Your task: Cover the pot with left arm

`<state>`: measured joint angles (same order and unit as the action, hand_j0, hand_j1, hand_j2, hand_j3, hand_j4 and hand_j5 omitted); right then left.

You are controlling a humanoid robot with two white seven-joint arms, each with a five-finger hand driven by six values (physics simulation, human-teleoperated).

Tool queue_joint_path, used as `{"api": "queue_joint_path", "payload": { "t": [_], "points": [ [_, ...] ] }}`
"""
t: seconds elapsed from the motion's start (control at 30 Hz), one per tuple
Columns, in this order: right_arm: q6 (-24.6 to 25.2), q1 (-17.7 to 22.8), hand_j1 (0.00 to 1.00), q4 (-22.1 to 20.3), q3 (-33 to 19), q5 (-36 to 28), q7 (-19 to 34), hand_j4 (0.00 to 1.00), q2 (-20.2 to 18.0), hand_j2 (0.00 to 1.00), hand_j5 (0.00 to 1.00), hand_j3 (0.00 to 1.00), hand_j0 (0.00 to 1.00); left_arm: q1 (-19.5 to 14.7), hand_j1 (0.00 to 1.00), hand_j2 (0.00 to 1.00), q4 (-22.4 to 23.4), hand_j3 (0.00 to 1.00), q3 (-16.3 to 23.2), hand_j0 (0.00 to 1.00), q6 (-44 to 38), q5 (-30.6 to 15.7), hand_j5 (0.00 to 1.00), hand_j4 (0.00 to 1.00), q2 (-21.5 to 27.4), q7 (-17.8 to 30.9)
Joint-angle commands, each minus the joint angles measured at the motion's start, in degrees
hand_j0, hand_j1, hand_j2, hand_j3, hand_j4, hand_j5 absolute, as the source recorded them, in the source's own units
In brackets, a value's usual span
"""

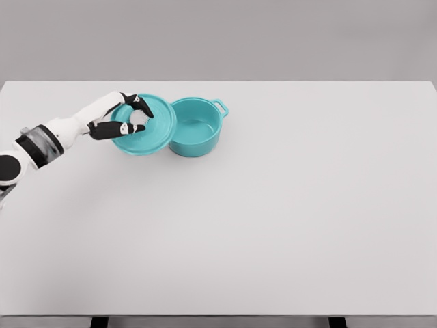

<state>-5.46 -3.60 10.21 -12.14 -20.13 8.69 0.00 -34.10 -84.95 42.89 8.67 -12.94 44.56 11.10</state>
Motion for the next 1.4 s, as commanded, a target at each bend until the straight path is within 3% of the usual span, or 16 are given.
{"api": "queue_joint_path", "payload": {
  "t": [0.0,0.6,0.93,1.37],
  "points": [
    [0.01,0.00,1.00,-0.01,0.01,0.00,0.01,1.00,0.00,1.00,1.00,1.00,1.00,-0.09,0.45,0.45,0.49,0.45,1.14,0.45,-1.02,-0.16,0.45,0.45,-0.70,-0.03],
    [0.01,0.00,1.00,0.07,-0.08,0.00,0.01,1.00,0.00,1.00,1.00,1.00,1.00,-5.36,0.45,0.45,2.51,0.45,4.92,0.45,-3.40,-0.33,0.45,0.45,-4.57,-0.03],
    [0.01,0.00,1.00,-0.01,0.01,0.00,0.01,1.00,0.00,1.00,1.00,1.00,1.00,-9.23,0.45,0.45,6.55,0.45,8.61,0.45,-3.40,-0.69,0.45,0.45,-8.09,0.32],
    [0.01,0.00,1.00,-0.01,0.01,0.00,0.01,1.00,0.00,1.00,1.00,1.00,1.00,-11.34,0.45,0.45,9.54,0.45,9.14,0.45,-3.40,-0.69,0.45,0.45,-11.16,1.38]
  ]
}}
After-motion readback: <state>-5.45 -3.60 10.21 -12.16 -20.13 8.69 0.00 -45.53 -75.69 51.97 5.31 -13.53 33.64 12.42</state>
